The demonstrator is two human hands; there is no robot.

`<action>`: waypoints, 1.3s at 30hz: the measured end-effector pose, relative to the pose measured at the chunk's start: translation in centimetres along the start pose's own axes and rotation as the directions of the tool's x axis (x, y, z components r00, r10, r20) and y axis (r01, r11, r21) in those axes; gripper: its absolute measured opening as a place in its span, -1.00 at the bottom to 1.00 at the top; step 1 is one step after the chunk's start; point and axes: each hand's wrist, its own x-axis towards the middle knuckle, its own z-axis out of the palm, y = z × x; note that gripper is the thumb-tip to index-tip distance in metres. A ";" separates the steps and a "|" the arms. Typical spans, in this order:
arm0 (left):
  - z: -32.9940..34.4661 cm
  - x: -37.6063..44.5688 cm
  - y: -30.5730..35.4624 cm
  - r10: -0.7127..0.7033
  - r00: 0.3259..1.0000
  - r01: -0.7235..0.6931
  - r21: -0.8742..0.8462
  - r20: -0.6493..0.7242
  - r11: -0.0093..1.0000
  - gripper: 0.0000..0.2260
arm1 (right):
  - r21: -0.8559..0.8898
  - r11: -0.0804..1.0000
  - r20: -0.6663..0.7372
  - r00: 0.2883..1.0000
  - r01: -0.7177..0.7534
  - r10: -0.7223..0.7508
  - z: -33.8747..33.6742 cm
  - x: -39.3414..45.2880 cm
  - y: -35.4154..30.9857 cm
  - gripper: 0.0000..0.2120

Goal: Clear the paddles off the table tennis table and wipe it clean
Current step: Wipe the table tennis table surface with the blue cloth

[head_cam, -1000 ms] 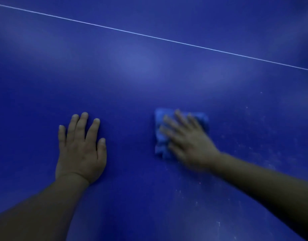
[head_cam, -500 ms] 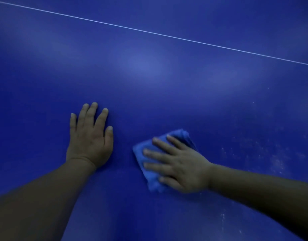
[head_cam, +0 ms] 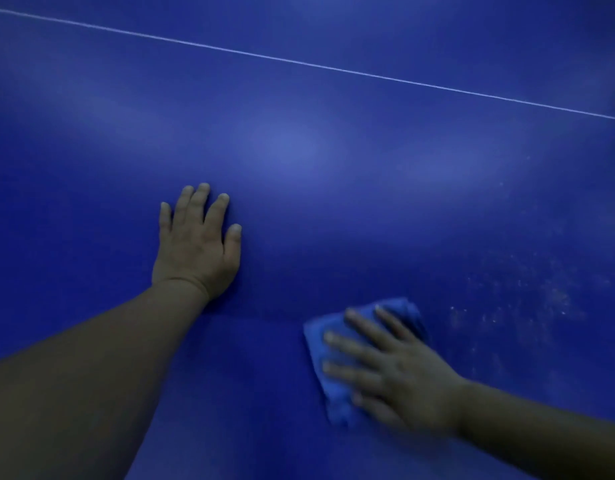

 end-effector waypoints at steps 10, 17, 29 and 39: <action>-1.3 -6.5 -1.5 0.105 0.994 -0.102 -0.191 0.003 0.976 -0.42 | 0.127 0.585 -0.136 0.570 -0.801 0.810 -2.6 7.0 12.5 -0.44; -0.6 -20.4 -3.2 0.286 0.958 -0.281 -0.127 0.023 0.951 -0.48 | -0.035 0.998 0.024 0.998 0.054 -0.053 0.2 1.3 -1.8 -0.55; 0.3 -32.2 -4.2 0.294 0.947 -0.299 0.022 0.127 0.954 -0.44 | -0.007 0.968 -0.035 0.968 -0.250 0.250 2.1 -8.1 -9.4 -0.54; 0.8 -32.4 -4.1 0.274 0.954 -0.282 0.055 0.122 0.958 -0.44 | 0.130 0.594 -0.093 0.586 -0.794 0.805 0.1 -3.0 -1.6 -0.50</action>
